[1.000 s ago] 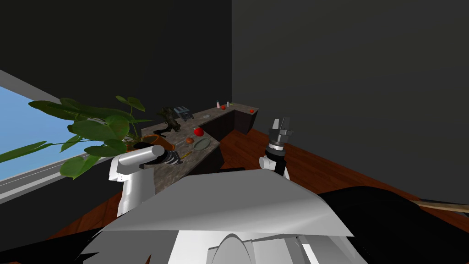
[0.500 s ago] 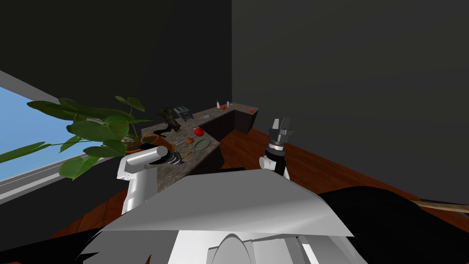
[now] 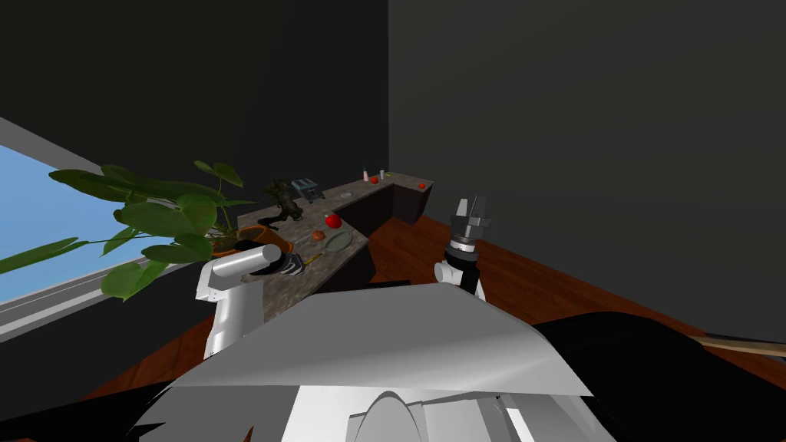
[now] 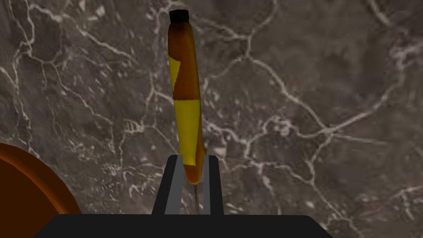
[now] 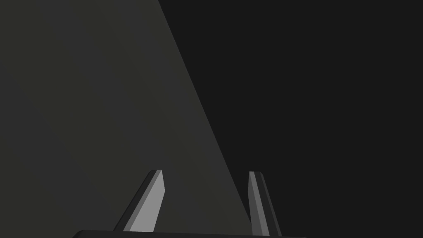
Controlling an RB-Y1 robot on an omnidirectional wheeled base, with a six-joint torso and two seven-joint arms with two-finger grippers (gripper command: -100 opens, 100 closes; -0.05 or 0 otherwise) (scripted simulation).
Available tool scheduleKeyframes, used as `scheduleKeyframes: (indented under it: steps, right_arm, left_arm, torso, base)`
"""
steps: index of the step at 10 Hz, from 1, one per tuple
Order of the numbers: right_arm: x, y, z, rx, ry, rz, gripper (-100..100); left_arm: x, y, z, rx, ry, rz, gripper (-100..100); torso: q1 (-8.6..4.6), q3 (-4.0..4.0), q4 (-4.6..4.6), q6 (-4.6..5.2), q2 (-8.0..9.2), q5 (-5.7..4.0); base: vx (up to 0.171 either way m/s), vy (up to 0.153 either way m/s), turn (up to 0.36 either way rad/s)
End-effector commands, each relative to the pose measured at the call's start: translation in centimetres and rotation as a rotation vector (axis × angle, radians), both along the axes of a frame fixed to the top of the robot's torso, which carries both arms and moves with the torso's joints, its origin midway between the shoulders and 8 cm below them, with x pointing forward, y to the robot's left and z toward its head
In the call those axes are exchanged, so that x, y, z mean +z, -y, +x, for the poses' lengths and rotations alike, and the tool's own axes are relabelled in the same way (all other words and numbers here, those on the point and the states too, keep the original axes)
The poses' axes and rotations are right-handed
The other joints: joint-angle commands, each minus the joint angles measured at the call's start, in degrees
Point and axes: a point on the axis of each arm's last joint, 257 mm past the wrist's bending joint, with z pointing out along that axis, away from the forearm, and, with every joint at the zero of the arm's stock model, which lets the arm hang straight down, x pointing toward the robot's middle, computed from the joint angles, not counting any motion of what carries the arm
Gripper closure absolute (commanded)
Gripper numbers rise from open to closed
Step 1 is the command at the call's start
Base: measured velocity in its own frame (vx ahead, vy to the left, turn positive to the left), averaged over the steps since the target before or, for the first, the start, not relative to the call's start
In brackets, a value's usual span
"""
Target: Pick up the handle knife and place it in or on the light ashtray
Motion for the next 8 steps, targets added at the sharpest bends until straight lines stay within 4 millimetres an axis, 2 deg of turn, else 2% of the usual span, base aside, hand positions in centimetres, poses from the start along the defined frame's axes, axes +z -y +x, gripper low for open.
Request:
scheduleKeyframes:
  steps: [1, 2, 4, 5, 6, 7, 8]
  right_arm:
    - [0.0, 0.0, 0.0, 0.0, 0.0, 0.0, 0]
    - [0.0, 0.0, 0.0, 0.0, 0.0, 0.0, 0]
    - [0.0, 0.0, 0.0, 0.0, 0.0, 0.0, 0]
    - [0.0, 0.0, 0.0, 0.0, 0.0, 0.0, 0]
    - [0.0, 0.0, 0.0, 0.0, 0.0, 0.0, 0]
    - [0.0, 0.0, 0.0, 0.0, 0.0, 0.0, 0]
    - [0.0, 0.0, 0.0, 0.0, 0.0, 0.0, 0]
  left_arm:
    - [0.0, 0.0, 0.0, 0.0, 0.0, 0.0, 0]
    - [0.8, 0.1, -0.3, 0.001, -0.002, -0.001, 100]
    - [1.7, 0.2, -0.6, 0.0, -0.002, -0.002, 100]
    - [1.4, 0.1, -0.5, 0.0, 0.0, -0.001, 100]
    - [1.4, 0.1, -0.5, 0.001, -0.002, -0.001, 0]
    - [2.0, -0.3, 0.3, 0.003, 0.0, 0.002, 100]
    - [1.6, -0.2, -0.2, 0.003, -0.002, 0.0, 0]
  torso:
    - [0.0, 0.0, 0.0, 0.0, 0.0, 0.0]
    - [0.0, 0.0, 0.0, 0.0, 0.0, 0.0]
    - [-0.05, 0.02, 0.01, -0.01, 0.03, -0.02]
    - [-0.05, 0.03, 0.01, -0.01, 0.04, -0.02]
    - [-0.02, 0.01, 0.0, 0.0, 0.02, 0.0]
    - [-0.01, 0.0, 0.0, 0.0, 0.01, 0.0]
    - [-0.23, -0.11, -0.03, 0.06, -0.21, -0.04]
  base:
    - [0.0, 0.0, 0.0]
    - [0.0, 0.0, 0.0]
    - [-0.004, -0.005, 0.0]
    - [0.0, 0.0, 0.0]
    - [0.0, 0.0, 0.0]
    - [0.057, -0.076, -0.034]
    - [0.037, -0.048, -0.004]
